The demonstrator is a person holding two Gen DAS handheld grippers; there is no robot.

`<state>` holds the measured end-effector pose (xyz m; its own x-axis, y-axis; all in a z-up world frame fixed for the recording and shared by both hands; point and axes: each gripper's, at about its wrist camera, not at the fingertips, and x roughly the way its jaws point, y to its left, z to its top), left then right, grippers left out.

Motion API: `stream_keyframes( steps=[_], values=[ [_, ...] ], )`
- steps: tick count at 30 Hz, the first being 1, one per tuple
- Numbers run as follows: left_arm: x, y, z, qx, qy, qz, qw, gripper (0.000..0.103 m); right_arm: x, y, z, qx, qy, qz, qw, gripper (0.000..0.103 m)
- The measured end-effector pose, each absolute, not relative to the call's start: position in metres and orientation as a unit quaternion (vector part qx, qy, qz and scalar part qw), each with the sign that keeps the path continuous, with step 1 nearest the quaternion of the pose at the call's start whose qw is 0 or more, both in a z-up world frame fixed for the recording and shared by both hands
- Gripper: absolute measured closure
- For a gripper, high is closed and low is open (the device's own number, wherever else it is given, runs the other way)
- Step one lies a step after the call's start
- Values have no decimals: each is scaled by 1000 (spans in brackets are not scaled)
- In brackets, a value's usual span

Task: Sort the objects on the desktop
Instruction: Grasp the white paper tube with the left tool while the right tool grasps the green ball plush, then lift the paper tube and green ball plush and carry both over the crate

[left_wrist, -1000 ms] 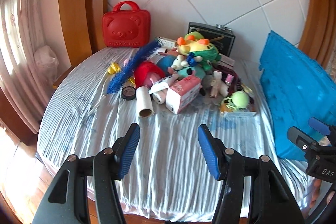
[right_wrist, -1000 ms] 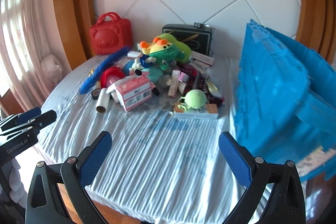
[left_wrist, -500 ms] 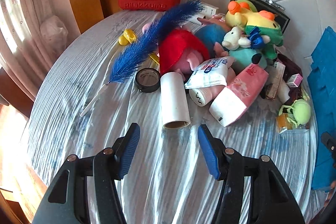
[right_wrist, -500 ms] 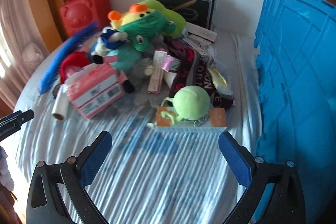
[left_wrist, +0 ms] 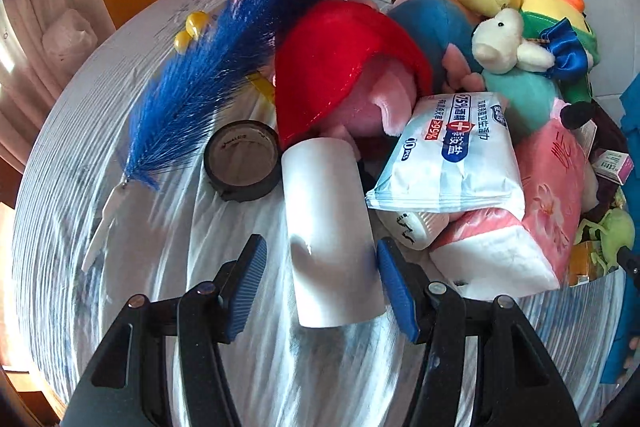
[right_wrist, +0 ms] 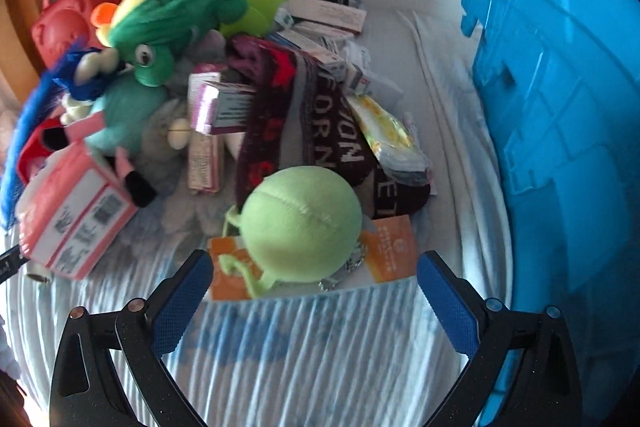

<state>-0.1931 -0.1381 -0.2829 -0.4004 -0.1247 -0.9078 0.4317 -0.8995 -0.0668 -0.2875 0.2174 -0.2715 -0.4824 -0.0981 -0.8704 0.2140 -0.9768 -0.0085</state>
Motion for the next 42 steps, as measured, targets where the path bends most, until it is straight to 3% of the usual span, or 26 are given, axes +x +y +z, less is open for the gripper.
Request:
stream_keyframes(
  steps=[7, 11, 12, 15, 33, 42],
  values=[
    [-206, -135, -299, 543, 143, -811, 166, 46, -306, 213, -286, 506, 49, -856, 95, 0],
    [-204, -132, -301, 543, 142, -811, 165, 54, -312, 208, -293, 508, 47, -854, 105, 1],
    [-203, -131, -300, 544, 140, -811, 165, 54, -312, 207, -295, 506, 48, -855, 104, 3],
    [-200, -129, -299, 545, 134, -811, 163, 55, -314, 204, -298, 508, 52, -854, 103, 32],
    [-136, -110, -219, 473, 97, -863, 151, 57, -242, 197, -235, 451, 42, -882, 132, 36],
    [-93, -86, -150, 394, 60, -915, 65, 57, -156, 179, -169, 385, 37, -909, 155, 36]
  ],
)
